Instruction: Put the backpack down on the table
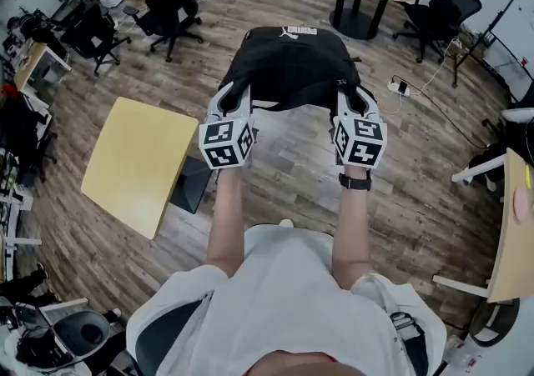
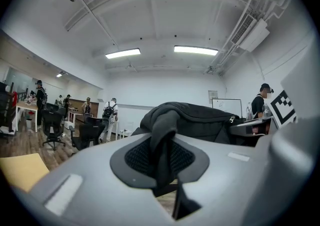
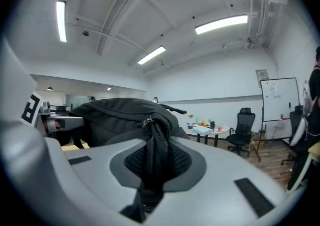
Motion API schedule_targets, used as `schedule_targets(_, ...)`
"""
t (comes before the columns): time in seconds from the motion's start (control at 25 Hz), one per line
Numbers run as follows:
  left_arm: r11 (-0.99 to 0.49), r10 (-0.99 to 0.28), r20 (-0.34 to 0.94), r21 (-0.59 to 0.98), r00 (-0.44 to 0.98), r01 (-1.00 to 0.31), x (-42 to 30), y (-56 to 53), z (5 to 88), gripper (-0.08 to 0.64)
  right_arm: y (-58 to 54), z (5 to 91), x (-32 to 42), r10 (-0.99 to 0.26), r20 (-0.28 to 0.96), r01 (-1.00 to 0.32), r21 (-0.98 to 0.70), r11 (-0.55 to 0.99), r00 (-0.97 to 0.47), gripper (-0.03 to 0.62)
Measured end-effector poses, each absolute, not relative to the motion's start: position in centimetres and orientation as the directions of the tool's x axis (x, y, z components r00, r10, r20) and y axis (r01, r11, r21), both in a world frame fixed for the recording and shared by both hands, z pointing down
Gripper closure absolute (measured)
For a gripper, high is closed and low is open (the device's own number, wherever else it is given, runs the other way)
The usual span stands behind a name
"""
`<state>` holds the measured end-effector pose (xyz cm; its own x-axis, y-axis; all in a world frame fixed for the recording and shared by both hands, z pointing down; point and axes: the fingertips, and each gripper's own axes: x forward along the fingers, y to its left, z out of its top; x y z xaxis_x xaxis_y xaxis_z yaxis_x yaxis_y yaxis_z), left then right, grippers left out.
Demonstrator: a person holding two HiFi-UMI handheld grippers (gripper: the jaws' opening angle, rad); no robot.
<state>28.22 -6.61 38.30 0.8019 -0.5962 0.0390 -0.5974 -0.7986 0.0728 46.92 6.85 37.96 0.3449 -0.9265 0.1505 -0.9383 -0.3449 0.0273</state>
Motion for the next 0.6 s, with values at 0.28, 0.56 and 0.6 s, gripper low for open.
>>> schedule_targets(0.28, -0.675, -0.731, 0.058, 0.08, 0.68, -0.733, 19.8, -12.4, 39.4, 0.497, -2.6, 38.5, 40.5, -0.969, 0.178, -0.985, 0.045, -0.164, 0.169, 0.552)
schedule_targets(0.56, -0.461, -0.882, 0.071, 0.071, 0.466, -0.884, 8.9, -16.2, 40.1, 0.497, -11.8, 39.3, 31.4, -0.976, 0.198, -0.993, 0.051, 0.102, -0.09, 0.552)
schedule_targets(0.6, -0.434, -0.896, 0.072, 0.071, 0.438, -0.898, 7.5, -16.7, 40.1, 0.497, -13.0, 39.3, 30.1, -0.973, 0.198, -0.989, 0.052, 0.135, -0.122, 0.552)
